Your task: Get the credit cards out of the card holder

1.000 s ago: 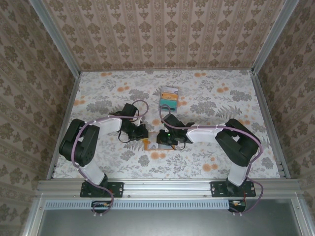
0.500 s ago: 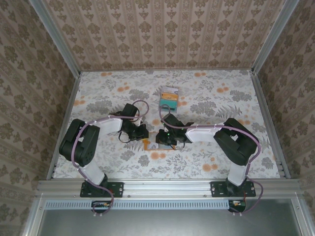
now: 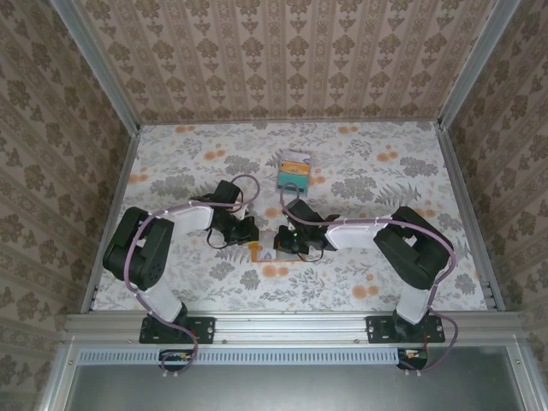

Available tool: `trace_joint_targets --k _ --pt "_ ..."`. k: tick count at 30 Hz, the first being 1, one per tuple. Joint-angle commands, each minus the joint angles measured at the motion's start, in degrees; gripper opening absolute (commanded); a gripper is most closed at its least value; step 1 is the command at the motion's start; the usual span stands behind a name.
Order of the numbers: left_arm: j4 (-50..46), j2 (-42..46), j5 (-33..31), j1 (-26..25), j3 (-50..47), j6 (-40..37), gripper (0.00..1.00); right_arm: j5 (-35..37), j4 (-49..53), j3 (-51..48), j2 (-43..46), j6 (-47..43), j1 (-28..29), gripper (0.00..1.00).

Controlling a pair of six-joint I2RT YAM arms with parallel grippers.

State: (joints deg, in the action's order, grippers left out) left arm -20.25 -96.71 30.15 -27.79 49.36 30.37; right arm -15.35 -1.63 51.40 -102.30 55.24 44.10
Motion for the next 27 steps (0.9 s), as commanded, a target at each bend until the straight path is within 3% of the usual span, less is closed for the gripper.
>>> trace_joint_targets --k 1,13,17,27 --pt "-2.25 -1.14 -1.7 -0.26 -0.11 -0.62 0.08 2.6 1.56 -2.94 2.22 1.77 -0.98 0.0" --pt "-2.43 -0.33 -1.24 -0.16 0.0 -0.96 0.08 3.9 1.87 -4.77 4.96 1.15 -1.63 0.0" --pt "-2.26 -0.63 -0.92 -0.24 0.03 -0.96 0.08 0.54 0.31 -3.31 3.09 -0.32 -1.65 0.12" --pt "-2.16 -0.85 -0.6 -0.69 0.25 -0.75 0.07 -1.52 -3.65 -2.18 -0.94 1.42 -1.65 0.15"
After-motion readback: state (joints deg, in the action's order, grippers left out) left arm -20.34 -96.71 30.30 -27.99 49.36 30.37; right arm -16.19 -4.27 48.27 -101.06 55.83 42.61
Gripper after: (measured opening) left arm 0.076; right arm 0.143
